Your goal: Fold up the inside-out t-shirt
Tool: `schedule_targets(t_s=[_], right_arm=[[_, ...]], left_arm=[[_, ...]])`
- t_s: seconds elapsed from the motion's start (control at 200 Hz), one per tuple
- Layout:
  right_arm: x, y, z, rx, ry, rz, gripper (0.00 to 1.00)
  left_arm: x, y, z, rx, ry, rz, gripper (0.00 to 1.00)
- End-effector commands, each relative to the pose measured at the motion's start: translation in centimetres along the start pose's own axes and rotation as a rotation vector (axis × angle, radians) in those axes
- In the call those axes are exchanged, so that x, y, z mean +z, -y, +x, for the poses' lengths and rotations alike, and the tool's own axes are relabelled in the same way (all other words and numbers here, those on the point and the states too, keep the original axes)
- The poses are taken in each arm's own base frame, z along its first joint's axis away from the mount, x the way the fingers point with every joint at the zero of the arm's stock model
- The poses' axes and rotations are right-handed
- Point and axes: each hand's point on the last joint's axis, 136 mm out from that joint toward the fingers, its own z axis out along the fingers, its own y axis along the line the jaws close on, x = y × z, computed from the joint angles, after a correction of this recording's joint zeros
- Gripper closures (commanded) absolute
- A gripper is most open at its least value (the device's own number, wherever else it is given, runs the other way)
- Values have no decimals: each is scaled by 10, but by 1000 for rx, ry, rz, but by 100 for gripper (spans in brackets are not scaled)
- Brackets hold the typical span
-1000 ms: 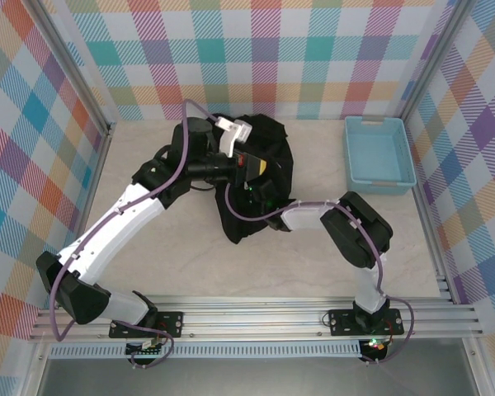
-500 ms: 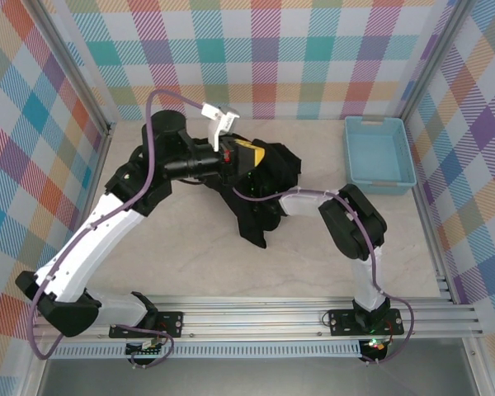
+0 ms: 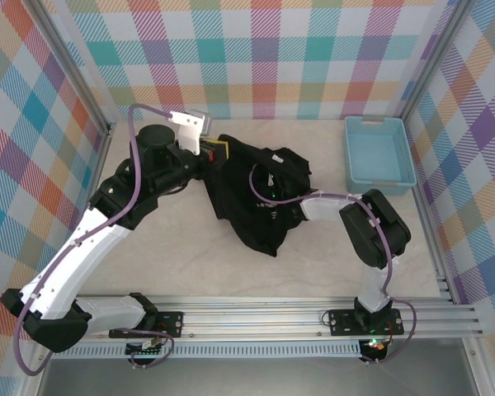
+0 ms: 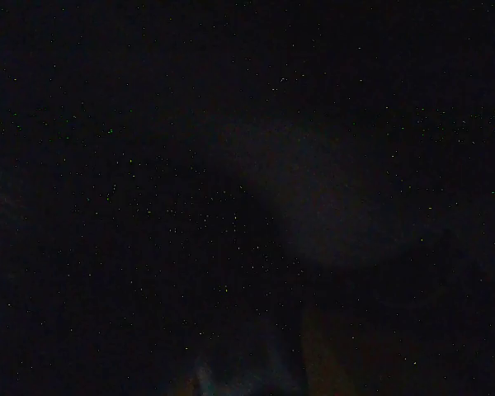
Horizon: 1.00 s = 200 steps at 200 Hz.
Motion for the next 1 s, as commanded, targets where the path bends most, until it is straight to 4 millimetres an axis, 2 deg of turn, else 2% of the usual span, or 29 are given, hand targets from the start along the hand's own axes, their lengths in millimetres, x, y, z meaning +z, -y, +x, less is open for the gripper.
schedule_targets(t_s=[0.0, 0.045, 0.165, 0.25, 0.35, 0.46, 0.63, 0.77, 0.865, 0.91, 0.995], right_arm=[[4, -4, -7, -21, -28, 20, 63], [13, -6, -4, -26, -48, 43, 63], [27, -13, 0, -54, -69, 86, 63], [36, -10, 0, -48, -83, 128, 62], [48, -3, -8, -53, -90, 192, 59], [59, 2, -23, -53, -97, 245, 56], [72, 11, -36, -68, -130, 300, 47], [75, 15, -33, -89, -173, 320, 38], [73, 19, -22, -111, -223, 334, 35], [70, 21, -14, -129, -264, 333, 27], [57, 26, 5, -158, -345, 338, 27]], left_arm=[[-15, 32, -21, 32, 70, 168, 100], [-17, 44, -26, 29, 73, 236, 100], [-30, 69, -60, 32, 138, 344, 100], [-41, 88, -84, 43, 177, 433, 100], [-56, 110, -103, 63, 211, 546, 100], [-73, 122, -116, 94, 245, 602, 100], [-97, 123, -126, 149, 303, 583, 100], [-109, 113, -134, 185, 353, 495, 100], [-107, 99, -137, 195, 371, 399, 100], [-103, 91, -138, 198, 372, 349, 100], [-93, 76, -137, 197, 367, 267, 100]])
